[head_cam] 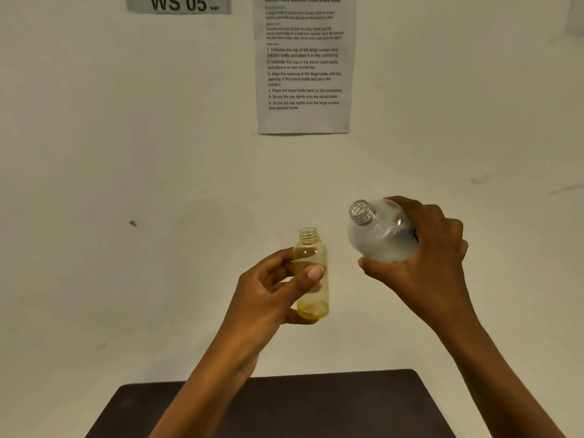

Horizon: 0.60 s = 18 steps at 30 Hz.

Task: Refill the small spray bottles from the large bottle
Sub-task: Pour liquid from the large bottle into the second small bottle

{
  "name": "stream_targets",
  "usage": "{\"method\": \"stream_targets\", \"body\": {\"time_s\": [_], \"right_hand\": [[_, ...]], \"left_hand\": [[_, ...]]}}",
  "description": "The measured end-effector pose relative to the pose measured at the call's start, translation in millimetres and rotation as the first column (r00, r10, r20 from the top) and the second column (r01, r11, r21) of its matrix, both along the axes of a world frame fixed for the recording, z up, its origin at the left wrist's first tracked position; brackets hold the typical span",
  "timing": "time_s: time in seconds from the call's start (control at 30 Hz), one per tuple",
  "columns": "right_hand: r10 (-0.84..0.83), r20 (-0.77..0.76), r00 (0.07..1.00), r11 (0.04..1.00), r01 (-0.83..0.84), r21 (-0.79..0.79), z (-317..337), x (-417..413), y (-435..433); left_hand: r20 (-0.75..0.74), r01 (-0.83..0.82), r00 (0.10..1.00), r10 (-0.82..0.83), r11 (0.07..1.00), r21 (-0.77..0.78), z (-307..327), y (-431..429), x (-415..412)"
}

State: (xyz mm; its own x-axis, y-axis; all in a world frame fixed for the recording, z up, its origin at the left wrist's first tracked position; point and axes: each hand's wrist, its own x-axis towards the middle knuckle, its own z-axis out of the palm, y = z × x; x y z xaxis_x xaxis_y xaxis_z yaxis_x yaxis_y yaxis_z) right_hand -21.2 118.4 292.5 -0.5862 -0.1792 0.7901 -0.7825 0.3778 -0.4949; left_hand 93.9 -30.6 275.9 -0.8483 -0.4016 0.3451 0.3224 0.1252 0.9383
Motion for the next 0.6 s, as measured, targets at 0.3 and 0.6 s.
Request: {"method": "stream_targets", "body": {"time_s": [0.3,0.6], "right_hand": [[-0.01,-0.193,0.981,1.0,0.015,0.023,20,14,0],[-0.013,-0.272,0.962,0.994,0.043,0.104,30,19,5]], "left_hand": [[-0.009,0.061,0.998,-0.062,0.996,-0.07,17,4,13],[-0.019,0.072,0.997,-0.074,0.995,-0.072,23,6,13]]}}
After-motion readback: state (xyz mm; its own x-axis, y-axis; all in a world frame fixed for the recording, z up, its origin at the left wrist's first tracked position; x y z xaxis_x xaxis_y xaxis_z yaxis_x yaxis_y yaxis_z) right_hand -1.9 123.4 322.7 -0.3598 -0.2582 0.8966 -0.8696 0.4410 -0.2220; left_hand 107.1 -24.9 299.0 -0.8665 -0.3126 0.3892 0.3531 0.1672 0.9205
